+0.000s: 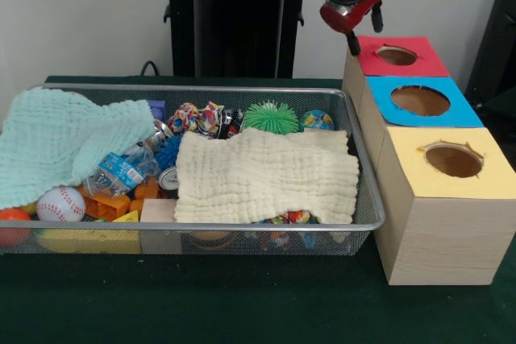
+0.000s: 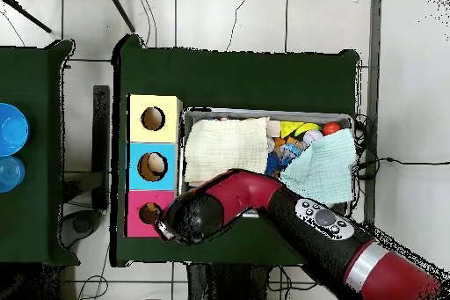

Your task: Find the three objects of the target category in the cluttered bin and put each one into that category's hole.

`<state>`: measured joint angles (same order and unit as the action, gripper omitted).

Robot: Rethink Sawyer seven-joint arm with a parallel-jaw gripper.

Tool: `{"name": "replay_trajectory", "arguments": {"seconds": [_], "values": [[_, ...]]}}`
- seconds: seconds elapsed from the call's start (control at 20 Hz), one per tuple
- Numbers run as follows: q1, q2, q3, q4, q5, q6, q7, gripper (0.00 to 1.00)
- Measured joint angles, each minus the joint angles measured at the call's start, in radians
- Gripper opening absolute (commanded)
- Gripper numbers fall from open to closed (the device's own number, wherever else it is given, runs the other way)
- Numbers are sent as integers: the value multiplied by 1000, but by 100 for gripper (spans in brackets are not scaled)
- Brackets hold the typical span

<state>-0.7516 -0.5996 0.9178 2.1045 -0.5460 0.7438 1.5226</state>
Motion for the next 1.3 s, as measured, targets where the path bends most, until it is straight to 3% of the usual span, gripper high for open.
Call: {"name": "replay_trajectory", "arguments": {"seconds": [0.3, 0.65, 1.05, 1.3], "values": [[47, -115, -53, -42, -71, 50, 0, 100], [22, -193, -82, -83, -108, 50, 0, 100], [-71, -197, -88, -129, -148, 51, 0, 100], [-116, -164, -99, -186, -201, 51, 0, 100]]}}
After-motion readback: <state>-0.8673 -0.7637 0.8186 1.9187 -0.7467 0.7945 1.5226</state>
